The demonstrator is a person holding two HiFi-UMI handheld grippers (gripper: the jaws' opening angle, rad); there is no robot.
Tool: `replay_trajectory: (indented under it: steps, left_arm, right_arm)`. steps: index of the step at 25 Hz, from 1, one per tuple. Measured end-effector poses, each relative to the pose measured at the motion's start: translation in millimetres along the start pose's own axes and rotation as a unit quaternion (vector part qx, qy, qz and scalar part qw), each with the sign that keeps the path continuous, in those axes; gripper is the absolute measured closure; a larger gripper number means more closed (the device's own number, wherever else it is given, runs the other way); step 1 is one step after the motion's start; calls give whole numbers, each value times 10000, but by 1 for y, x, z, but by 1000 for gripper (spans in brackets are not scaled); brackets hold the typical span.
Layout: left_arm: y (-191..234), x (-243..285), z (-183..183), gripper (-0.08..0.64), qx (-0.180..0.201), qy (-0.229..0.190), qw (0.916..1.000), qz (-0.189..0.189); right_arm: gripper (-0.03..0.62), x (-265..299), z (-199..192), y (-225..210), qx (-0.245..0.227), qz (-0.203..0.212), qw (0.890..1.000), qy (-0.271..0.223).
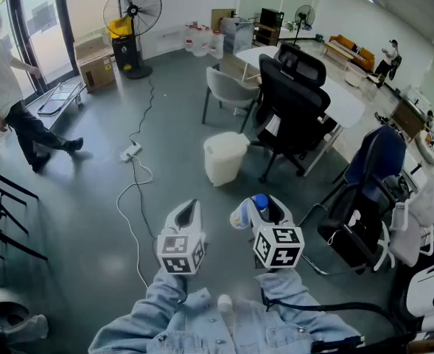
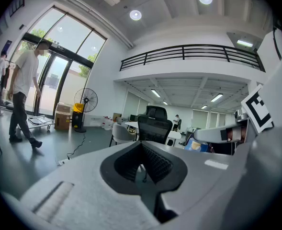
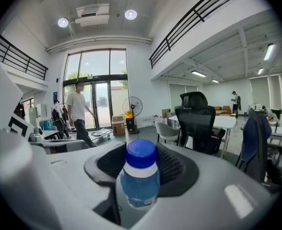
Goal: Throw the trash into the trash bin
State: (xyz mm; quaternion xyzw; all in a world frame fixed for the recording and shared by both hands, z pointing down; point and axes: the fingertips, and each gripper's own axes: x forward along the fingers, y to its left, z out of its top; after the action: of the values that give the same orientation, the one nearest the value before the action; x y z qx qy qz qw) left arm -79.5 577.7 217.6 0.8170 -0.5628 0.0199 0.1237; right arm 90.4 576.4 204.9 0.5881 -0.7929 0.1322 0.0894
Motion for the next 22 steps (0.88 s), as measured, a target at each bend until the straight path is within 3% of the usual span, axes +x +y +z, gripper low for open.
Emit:
replay_trajectory:
  steps: [22]
  left_arm:
    - [28, 9, -15, 552, -127, 140, 9997, -172]
  right_arm:
    - [395, 13, -11, 9, 197, -226, 9995, 56]
